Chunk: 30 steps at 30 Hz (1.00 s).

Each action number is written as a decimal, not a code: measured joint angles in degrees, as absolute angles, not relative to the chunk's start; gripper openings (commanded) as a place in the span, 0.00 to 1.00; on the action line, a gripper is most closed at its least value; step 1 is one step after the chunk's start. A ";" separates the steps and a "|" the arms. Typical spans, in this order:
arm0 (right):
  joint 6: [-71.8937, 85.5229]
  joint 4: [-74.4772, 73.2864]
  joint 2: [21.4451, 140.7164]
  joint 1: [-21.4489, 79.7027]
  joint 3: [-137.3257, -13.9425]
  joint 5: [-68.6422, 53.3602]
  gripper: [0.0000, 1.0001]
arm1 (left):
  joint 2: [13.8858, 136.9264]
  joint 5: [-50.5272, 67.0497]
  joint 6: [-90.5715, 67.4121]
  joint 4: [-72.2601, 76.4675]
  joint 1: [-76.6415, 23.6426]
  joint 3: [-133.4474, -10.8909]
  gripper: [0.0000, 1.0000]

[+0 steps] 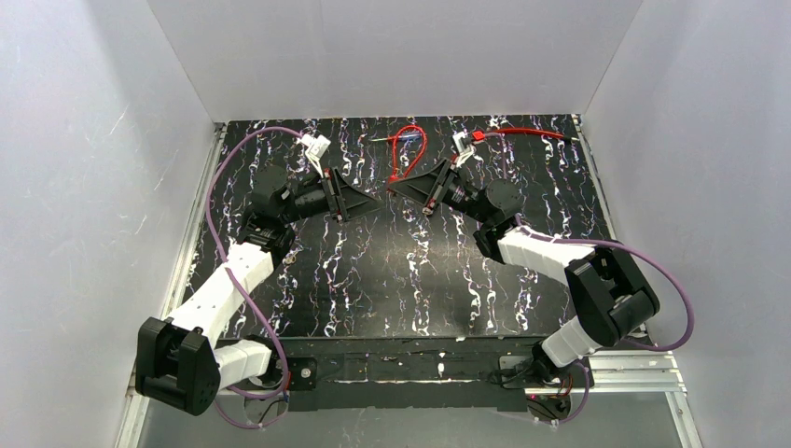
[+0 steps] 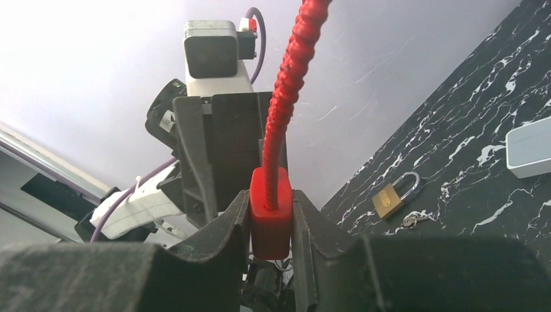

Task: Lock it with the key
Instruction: Lock the lock.

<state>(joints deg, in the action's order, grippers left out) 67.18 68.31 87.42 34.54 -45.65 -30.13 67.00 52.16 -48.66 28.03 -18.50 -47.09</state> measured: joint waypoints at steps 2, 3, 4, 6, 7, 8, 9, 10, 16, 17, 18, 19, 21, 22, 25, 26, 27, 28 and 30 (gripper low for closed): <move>67.11 67.55 87.64 34.52 -46.19 -29.91 0.01 | 67.00 52.16 -48.56 28.10 -18.50 -47.09 0.51; 67.11 67.37 87.83 34.59 -46.59 -29.89 0.01 | 67.00 52.14 -48.51 28.12 -18.50 -47.09 0.52; 67.11 67.37 88.01 34.65 -47.00 -29.87 0.01 | 67.00 52.12 -48.51 28.14 -18.50 -47.11 0.52; 67.18 67.42 88.27 34.92 -47.70 -29.78 0.01 | 67.07 52.10 -48.60 28.14 -18.50 -47.18 0.51; 67.26 67.46 88.36 35.03 -47.94 -29.76 0.01 | 67.22 52.10 -48.62 28.14 -18.52 -47.35 0.49; 67.31 67.51 88.47 35.16 -48.14 -29.76 0.01 | 67.55 52.07 -48.60 28.16 -18.61 -47.75 0.48; 67.35 67.53 88.53 35.31 -48.25 -29.71 0.01 | 67.83 52.05 -48.60 28.25 -18.65 -48.03 0.47; 67.44 67.55 88.58 35.42 -48.29 -29.71 0.01 | 68.25 52.05 -48.60 28.25 -18.83 -48.49 0.45; 68.38 67.94 89.08 36.03 -48.31 -29.45 0.01 | 70.70 51.75 -48.01 28.10 -19.64 -51.94 0.35; 68.53 68.34 89.08 36.07 -48.45 -29.36 0.01 | 70.94 51.68 -47.97 28.10 -19.64 -52.31 0.33; 68.73 68.53 89.10 36.10 -48.58 -29.26 0.01 | 71.18 51.62 -47.92 28.16 -19.64 -52.64 0.33; 68.84 68.75 89.12 36.07 -48.64 -29.10 0.01 | 71.37 51.55 -47.94 28.23 -19.66 -52.77 0.32; 68.93 68.95 89.19 36.07 -48.64 -28.95 0.01 | 71.70 51.48 -48.01 28.29 -19.68 -52.90 0.32; 68.99 69.06 89.30 36.10 -48.64 -28.95 0.01 | 71.83 51.51 -48.05 28.29 -19.70 -52.90 0.32; 69.17 69.12 89.52 36.14 -48.64 -28.82 0.01 | 72.01 51.53 -48.23 28.25 -19.73 -52.90 0.32; 69.23 69.17 89.52 36.14 -48.64 -28.80 0.01 | 72.01 51.55 -48.25 28.27 -19.73 -52.88 0.31; 69.28 69.19 89.52 36.14 -48.64 -28.82 0.01 | 72.01 51.55 -48.36 28.27 -19.73 -52.88 0.29; 69.34 69.21 89.54 36.14 -48.64 -28.80 0.01 | 72.01 51.55 -48.45 28.27 -19.73 -52.86 0.28; 69.60 69.52 89.62 36.14 -48.64 -28.69 0.01 | 72.01 51.53 -48.64 28.25 -19.73 -52.82 0.27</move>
